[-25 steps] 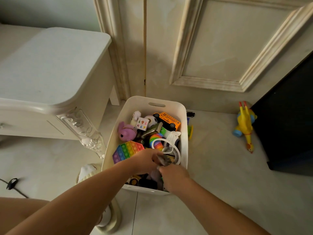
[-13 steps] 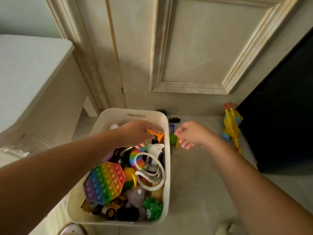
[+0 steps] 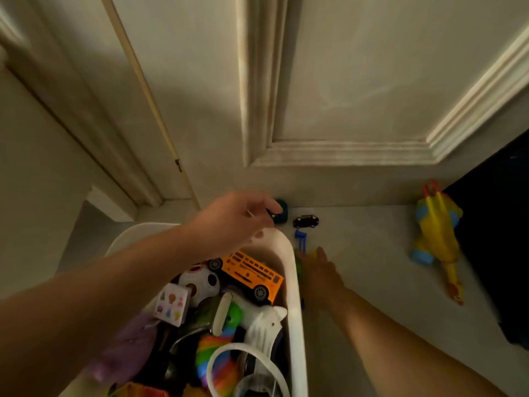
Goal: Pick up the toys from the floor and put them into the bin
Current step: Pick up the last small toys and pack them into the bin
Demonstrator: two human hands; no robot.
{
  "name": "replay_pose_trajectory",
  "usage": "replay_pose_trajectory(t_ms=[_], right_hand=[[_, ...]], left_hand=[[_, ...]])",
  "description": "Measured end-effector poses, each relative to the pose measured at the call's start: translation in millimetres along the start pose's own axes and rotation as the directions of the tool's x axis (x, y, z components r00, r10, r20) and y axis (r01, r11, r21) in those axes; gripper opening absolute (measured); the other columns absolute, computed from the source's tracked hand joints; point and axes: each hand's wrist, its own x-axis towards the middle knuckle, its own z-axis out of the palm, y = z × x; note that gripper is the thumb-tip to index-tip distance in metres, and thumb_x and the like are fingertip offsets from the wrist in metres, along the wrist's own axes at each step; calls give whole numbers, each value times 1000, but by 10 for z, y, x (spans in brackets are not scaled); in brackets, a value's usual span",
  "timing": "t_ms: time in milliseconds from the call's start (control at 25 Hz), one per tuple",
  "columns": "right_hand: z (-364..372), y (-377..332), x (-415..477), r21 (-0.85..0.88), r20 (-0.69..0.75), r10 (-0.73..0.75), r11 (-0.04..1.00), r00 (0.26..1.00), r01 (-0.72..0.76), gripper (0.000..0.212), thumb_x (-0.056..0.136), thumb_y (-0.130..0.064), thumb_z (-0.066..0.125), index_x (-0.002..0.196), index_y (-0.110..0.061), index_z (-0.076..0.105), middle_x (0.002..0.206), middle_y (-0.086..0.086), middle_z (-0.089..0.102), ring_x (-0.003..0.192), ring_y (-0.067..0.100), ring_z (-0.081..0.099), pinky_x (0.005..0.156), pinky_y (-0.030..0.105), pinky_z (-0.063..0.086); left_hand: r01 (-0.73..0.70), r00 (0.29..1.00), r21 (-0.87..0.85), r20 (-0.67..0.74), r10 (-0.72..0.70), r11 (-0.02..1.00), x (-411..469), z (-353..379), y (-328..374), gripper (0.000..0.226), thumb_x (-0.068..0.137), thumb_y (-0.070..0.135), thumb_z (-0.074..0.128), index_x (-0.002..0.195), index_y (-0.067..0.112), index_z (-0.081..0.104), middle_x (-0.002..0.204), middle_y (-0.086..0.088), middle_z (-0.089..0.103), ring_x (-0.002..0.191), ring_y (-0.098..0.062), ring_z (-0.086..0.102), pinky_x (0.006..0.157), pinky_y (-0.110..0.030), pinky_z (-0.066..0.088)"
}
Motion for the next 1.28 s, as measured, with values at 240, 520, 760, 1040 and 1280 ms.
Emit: replay_pose_trajectory(t_ms=[240, 520, 760, 1040, 1280], right_hand=[[-69, 18, 70, 387, -125, 59, 922, 990, -7, 54, 84, -18, 65, 135, -25, 47, 121, 14, 47, 106, 25, 54, 81, 25, 49], [-1388, -261, -537, 839, -253, -361, 380, 897, 389, 49, 66, -4, 67, 105, -32, 65, 91, -5, 68, 80, 6, 62, 68, 18, 50], [-1438, -765, -605, 509, -402, -491, 582, 773, 634, 77, 64, -21, 76, 128, -49, 42, 130, -1, 52, 118, 15, 55, 100, 35, 49], [-1033, -116, 364, 363, -331, 29, 927, 943, 99, 38, 95, -20, 51, 132, -17, 54, 142, 14, 47, 130, 30, 44, 103, 30, 36], [-493, -68, 820, -105, -157, -68, 993, 985, 52, 73, 93, -32, 53, 153, -31, 12, 159, 10, 14, 143, 35, 16, 114, 44, 21]], left_hand=[[41, 996, -137, -72, -51, 990, 286, -73, -28, 21, 94, 19, 56, 100, 36, 64, 95, 7, 69, 78, -9, 68, 56, -23, 55], [153, 985, -587, 156, -75, 795, 306, -1, 238, 75, 68, 52, 73, 136, 35, 45, 129, 2, 61, 112, -16, 62, 92, -37, 53], [221, 970, -833, 243, -24, 507, 268, 3, 236, 39, 75, 12, 65, 113, 9, 67, 107, -14, 71, 91, -27, 71, 80, -46, 59], [264, 952, -866, 305, 32, 424, 148, -472, -114, 51, 68, 10, 64, 119, 12, 66, 118, -19, 66, 100, -39, 67, 80, -53, 56], [303, 942, -870, 335, 17, 389, 118, -570, -334, 73, 65, 9, 65, 137, 14, 50, 122, -17, 65, 100, -35, 68, 79, -54, 56]])
